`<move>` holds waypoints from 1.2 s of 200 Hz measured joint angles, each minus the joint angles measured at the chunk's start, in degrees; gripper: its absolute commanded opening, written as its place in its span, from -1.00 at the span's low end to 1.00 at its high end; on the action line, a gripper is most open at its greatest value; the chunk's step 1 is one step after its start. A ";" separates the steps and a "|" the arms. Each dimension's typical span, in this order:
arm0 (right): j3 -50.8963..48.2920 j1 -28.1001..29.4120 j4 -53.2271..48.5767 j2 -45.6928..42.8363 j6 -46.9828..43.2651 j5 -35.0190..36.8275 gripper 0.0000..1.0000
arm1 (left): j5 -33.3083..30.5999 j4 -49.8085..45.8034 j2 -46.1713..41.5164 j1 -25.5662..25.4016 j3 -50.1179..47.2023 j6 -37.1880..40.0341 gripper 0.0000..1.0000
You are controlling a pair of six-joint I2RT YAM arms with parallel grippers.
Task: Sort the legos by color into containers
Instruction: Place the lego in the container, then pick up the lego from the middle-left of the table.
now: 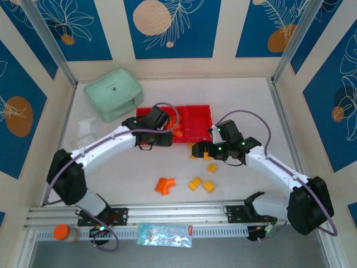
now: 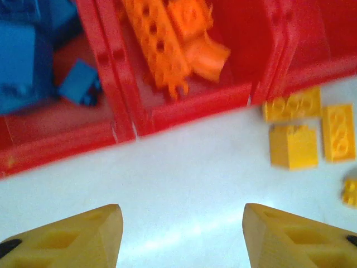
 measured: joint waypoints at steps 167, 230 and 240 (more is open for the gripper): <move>-2.64 12.24 5.14 4.48 3.76 4.59 0.98 | 11.67 9.86 -10.43 -6.34 -24.37 -1.22 0.52; -2.64 12.24 5.09 4.13 4.15 5.38 0.98 | 13.68 12.09 -7.06 -8.44 -25.62 -3.06 0.35; -2.64 12.24 5.14 4.02 4.15 5.49 0.98 | 13.66 11.93 -6.95 -8.68 -25.83 -3.28 0.33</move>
